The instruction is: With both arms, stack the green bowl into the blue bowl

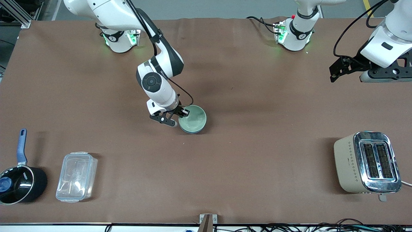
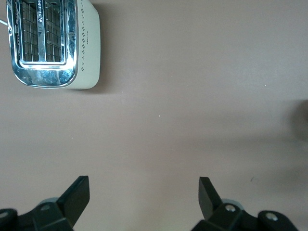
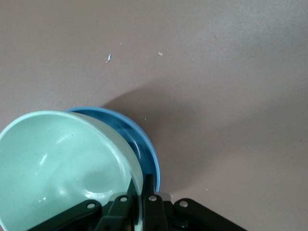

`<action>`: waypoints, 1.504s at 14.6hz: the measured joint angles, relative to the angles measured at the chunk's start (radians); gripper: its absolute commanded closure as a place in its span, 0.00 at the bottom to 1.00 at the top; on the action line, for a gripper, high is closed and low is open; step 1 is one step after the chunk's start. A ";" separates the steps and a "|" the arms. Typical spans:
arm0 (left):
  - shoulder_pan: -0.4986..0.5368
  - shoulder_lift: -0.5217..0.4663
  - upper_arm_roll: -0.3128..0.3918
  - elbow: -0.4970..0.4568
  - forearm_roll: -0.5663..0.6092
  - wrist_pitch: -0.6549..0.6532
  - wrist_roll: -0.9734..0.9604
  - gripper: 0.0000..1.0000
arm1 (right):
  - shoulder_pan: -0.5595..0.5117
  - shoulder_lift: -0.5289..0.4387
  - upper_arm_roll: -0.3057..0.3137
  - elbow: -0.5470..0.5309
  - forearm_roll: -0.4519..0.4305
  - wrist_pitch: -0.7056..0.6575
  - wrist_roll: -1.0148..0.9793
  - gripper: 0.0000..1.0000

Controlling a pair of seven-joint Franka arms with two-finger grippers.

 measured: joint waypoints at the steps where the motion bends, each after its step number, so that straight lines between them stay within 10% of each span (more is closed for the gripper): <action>1: 0.000 0.000 0.000 0.000 0.000 0.000 0.000 0.00 | 0.000 0.003 -0.002 0.000 0.000 0.004 0.000 0.94; 7: 0.000 -0.001 0.000 0.001 0.000 0.003 0.001 0.00 | 0.000 0.004 -0.004 0.000 0.000 0.003 0.001 0.00; 13: 0.000 -0.001 0.000 0.001 0.000 0.016 0.001 0.00 | -0.005 -0.048 -0.075 0.136 -0.003 -0.297 0.000 0.00; 22: 0.000 -0.001 0.000 0.009 0.003 0.016 0.003 0.00 | -0.057 -0.393 -0.296 0.243 -0.239 -0.665 -0.180 0.00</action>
